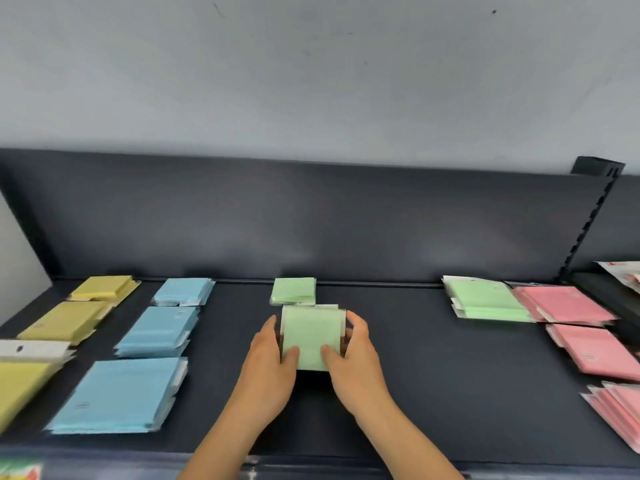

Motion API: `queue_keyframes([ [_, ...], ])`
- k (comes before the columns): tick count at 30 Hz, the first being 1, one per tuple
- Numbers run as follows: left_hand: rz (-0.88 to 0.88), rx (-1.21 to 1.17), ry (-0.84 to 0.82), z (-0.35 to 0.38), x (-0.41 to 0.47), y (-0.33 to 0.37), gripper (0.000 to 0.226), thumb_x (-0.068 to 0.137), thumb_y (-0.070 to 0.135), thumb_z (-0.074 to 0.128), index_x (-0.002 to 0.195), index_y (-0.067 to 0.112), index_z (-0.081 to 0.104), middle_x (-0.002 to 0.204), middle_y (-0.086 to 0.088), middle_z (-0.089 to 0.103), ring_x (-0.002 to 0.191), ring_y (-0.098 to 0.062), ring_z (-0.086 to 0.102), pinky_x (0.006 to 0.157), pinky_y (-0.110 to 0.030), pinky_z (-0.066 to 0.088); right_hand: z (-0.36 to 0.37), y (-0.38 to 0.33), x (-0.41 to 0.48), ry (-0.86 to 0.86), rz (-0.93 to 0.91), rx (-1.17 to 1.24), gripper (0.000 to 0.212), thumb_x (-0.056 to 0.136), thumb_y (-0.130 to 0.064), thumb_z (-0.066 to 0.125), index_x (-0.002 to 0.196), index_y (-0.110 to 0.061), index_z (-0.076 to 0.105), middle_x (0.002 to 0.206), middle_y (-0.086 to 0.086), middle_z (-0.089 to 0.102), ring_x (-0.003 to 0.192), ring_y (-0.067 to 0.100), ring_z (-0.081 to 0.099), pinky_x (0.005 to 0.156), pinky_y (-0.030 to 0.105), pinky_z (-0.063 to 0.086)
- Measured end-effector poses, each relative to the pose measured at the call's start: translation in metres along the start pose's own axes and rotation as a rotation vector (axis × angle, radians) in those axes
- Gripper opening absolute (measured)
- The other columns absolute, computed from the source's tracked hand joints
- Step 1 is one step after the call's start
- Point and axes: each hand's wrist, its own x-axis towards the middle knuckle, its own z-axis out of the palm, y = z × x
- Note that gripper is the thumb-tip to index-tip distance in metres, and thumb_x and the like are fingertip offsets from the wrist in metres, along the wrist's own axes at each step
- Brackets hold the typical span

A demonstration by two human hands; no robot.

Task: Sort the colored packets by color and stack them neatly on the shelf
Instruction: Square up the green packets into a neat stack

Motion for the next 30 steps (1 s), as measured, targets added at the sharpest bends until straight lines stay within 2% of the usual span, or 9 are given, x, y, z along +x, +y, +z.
queue_keyframes([
  [3,0.002,0.002,0.039,-0.010,0.006,-0.006,0.045,0.094,0.012,0.048,0.137,0.014,0.037,0.117,0.008,0.047,0.102,-0.004,0.043,0.084,-0.016,0.034,0.017,-0.008,0.004,-0.022,0.005,-0.022,0.056,0.086,-0.004,0.052,0.133,-0.027,0.034,0.122,-0.006,0.053,0.103,0.009,0.052,0.076,0.018,0.045],
  [7,0.006,0.064,0.042,-0.016,0.016,-0.012,0.033,0.095,0.014,0.044,0.128,0.015,0.048,0.102,0.009,0.052,0.080,-0.002,0.047,0.058,-0.008,0.034,0.034,-0.012,0.012,-0.030,0.029,-0.038,0.048,0.083,-0.005,0.053,0.125,-0.025,0.042,0.118,-0.003,0.057,0.103,0.013,0.056,0.076,0.023,0.049],
  [8,0.003,0.087,0.034,-0.016,0.019,-0.014,0.031,0.096,0.014,0.043,0.126,0.015,0.050,0.100,0.009,0.054,0.079,-0.003,0.049,0.058,-0.009,0.036,0.037,-0.012,0.014,-0.032,0.033,-0.038,0.047,0.082,-0.006,0.053,0.124,-0.025,0.043,0.118,-0.003,0.057,0.104,0.014,0.056,0.078,0.023,0.049],
  [10,-0.006,0.129,0.005,-0.017,0.025,-0.019,0.029,0.095,0.016,0.042,0.123,0.013,0.052,0.106,0.004,0.062,0.089,-0.013,0.054,0.074,-0.023,0.045,0.042,-0.012,0.018,-0.035,0.039,-0.035,0.047,0.080,-0.008,0.054,0.123,-0.026,0.045,0.119,-0.005,0.057,0.106,0.013,0.056,0.083,0.026,0.050],
  [13,-0.055,0.165,-0.026,-0.018,0.030,-0.022,0.027,0.095,0.025,0.042,0.119,0.015,0.051,0.115,-0.003,0.061,0.108,-0.024,0.047,0.089,-0.035,0.043,0.045,-0.009,0.018,-0.056,0.042,-0.002,0.047,0.078,-0.009,0.055,0.120,-0.030,0.048,0.117,-0.008,0.059,0.105,0.009,0.057,0.088,0.027,0.050],
  [16,-0.086,0.141,-0.044,-0.017,0.029,-0.023,0.030,0.095,0.033,0.043,0.117,0.014,0.048,0.117,-0.004,0.058,0.115,-0.024,0.038,0.091,-0.035,0.040,0.042,-0.005,0.017,-0.066,0.052,0.060,0.043,0.080,-0.009,0.058,0.116,-0.031,0.051,0.113,-0.012,0.063,0.103,0.004,0.059,0.088,0.025,0.051],
  [20,-0.045,0.127,-0.062,-0.016,0.026,-0.028,0.041,0.092,0.038,0.048,0.129,0.021,0.041,0.123,0.003,0.055,0.118,-0.019,0.032,0.089,-0.028,0.036,0.039,-0.002,0.016,-0.062,0.057,0.119,0.042,0.081,-0.007,0.058,0.114,-0.033,0.053,0.111,-0.015,0.065,0.105,0.003,0.060,0.091,0.024,0.050],
  [25,0.001,0.092,-0.075,-0.019,0.024,-0.029,0.049,0.091,0.037,0.052,0.136,0.028,0.036,0.125,0.007,0.054,0.116,-0.016,0.031,0.086,-0.025,0.032,0.041,-0.003,0.016,-0.064,0.039,0.106,0.047,0.082,-0.002,0.055,0.116,-0.035,0.051,0.112,-0.014,0.065,0.104,0.003,0.061,0.093,0.027,0.051],
  [30,0.014,0.096,-0.087,-0.020,0.023,-0.029,0.048,0.093,0.032,0.049,0.138,0.027,0.034,0.129,0.007,0.052,0.119,-0.019,0.032,0.089,-0.025,0.032,0.042,-0.005,0.016,-0.086,0.033,0.081,0.050,0.082,0.000,0.053,0.115,-0.038,0.051,0.114,-0.014,0.064,0.104,0.001,0.060,0.090,0.021,0.050],
])
